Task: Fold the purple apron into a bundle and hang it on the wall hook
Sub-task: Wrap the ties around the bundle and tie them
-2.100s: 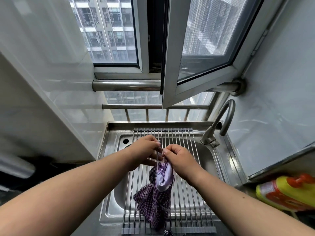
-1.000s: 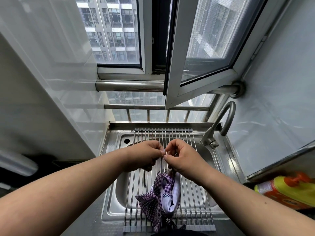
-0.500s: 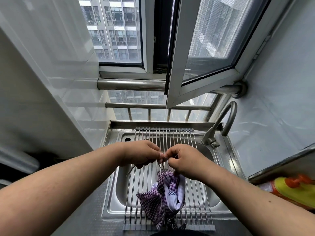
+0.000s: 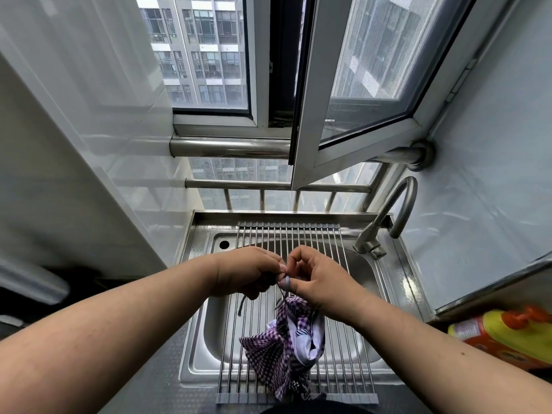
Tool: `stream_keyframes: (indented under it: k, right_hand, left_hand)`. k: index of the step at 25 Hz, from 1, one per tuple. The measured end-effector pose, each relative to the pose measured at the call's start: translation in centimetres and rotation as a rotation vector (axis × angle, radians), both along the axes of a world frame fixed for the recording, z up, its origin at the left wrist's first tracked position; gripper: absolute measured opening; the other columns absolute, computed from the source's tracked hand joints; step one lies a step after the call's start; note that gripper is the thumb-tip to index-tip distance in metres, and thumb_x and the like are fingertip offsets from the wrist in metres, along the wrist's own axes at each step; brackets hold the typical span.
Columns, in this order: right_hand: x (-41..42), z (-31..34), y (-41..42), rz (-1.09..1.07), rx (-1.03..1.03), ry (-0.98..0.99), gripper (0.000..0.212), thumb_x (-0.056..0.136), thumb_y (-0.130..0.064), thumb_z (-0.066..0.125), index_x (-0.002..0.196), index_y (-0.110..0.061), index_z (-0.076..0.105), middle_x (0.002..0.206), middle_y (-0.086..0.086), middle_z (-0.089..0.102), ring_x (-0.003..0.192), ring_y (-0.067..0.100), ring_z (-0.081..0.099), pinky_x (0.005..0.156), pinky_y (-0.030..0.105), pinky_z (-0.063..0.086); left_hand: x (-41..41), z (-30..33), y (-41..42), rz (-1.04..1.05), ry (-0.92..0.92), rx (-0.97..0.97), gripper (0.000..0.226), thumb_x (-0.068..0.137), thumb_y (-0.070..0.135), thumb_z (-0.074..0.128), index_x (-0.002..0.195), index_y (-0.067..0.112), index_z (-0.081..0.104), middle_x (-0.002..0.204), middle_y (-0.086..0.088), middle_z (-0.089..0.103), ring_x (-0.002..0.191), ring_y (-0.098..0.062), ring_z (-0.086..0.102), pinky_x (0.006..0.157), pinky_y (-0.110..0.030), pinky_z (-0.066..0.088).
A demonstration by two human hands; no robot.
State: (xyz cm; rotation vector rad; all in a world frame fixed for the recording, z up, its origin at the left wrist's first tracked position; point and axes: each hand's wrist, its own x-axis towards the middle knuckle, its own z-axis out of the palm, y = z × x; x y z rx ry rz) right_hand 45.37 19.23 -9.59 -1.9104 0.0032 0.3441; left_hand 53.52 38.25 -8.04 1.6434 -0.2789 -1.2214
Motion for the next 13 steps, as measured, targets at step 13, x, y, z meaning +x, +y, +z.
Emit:
stream_keyframes:
  k: [13]
  right_hand:
    - [0.5, 0.8, 1.7, -0.415, 0.665, 0.307, 0.017, 0.110, -0.013, 0.048, 0.097, -0.009, 0.057, 0.084, 0.012, 0.071, 0.062, 0.021, 0.059, 0.056, 0.031, 0.048]
  left_hand:
    - [0.3, -2.3, 1.4, 0.199, -0.003, -0.047, 0.007, 0.080, 0.017, 0.060, 0.076, 0.018, 0.066, 0.059, 0.001, 0.035, 0.052, -0.013, 0.027, 0.050, -0.025, 0.025]
